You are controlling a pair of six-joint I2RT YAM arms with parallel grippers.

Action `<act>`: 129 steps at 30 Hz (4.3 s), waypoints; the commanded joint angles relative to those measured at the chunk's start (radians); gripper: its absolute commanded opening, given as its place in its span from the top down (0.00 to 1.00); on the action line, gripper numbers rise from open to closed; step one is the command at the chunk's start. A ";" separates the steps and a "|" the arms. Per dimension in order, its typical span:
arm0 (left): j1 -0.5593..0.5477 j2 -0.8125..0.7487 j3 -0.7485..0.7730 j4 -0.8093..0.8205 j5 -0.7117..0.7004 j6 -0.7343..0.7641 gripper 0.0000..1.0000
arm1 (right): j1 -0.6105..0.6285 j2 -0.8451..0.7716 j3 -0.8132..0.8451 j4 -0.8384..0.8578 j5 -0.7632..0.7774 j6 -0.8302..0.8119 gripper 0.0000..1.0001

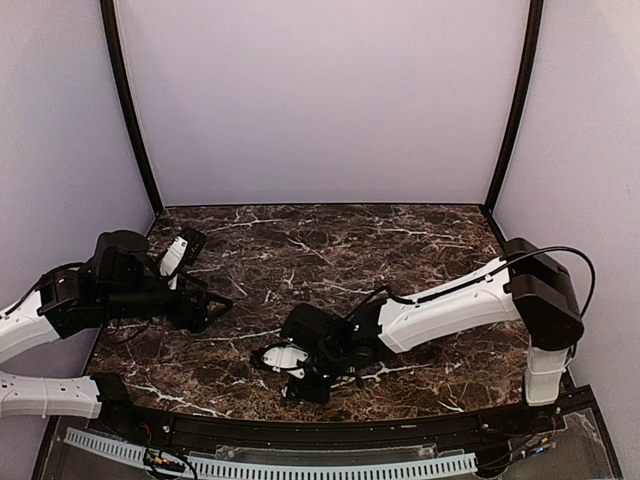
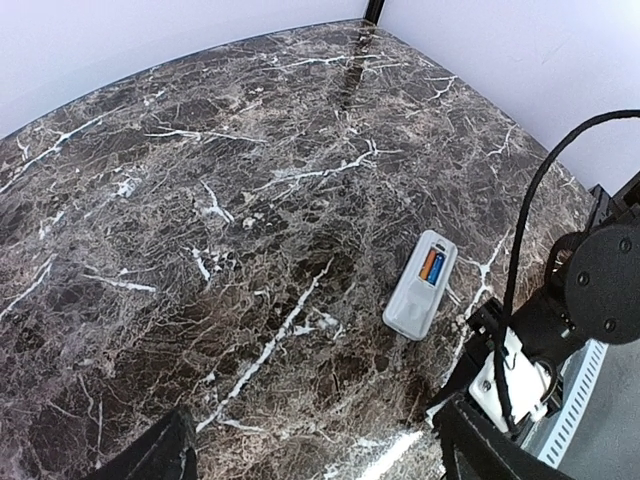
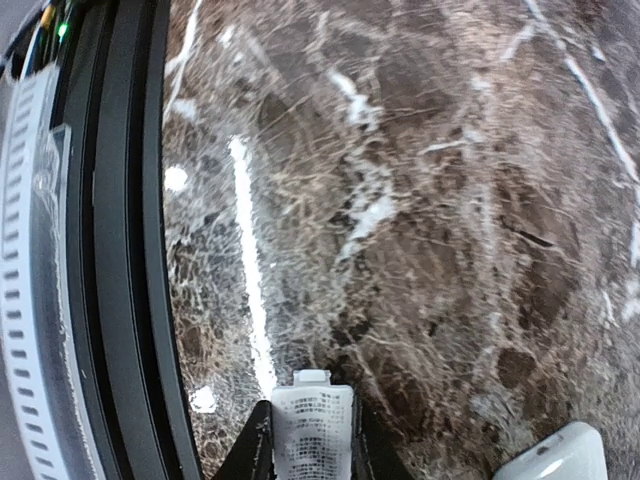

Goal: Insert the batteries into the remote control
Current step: Pick up the battery cover from the corner of the board, then pass from the right arm to the left, then pass from the left arm to the right

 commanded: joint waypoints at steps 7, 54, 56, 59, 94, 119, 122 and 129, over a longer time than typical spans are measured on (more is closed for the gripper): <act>0.005 -0.043 -0.031 0.198 0.039 0.003 0.21 | -0.143 -0.250 0.044 -0.019 0.144 0.541 0.85; -0.131 0.481 0.086 0.911 0.137 -0.148 0.59 | -0.026 -0.409 0.087 0.259 0.711 0.664 0.92; -0.131 0.480 0.090 0.904 0.137 -0.146 0.64 | -0.024 -0.408 0.087 0.262 0.709 0.664 0.92; -0.131 0.473 0.090 0.898 0.136 -0.145 0.75 | -0.020 -0.408 0.086 0.267 0.707 0.663 0.92; -0.156 0.295 0.148 0.404 0.548 0.229 1.00 | -0.118 -0.553 0.203 -0.173 -0.137 0.037 0.31; -0.166 0.315 0.181 0.343 0.567 0.283 1.00 | -0.121 -0.435 0.255 -0.222 -0.231 0.060 0.83; -0.167 0.312 0.181 0.340 0.564 0.282 1.00 | -0.121 -0.432 0.259 -0.226 -0.233 0.061 0.89; -0.166 0.298 0.177 0.334 0.550 0.287 1.00 | -0.129 -0.448 0.245 -0.231 -0.240 0.072 1.00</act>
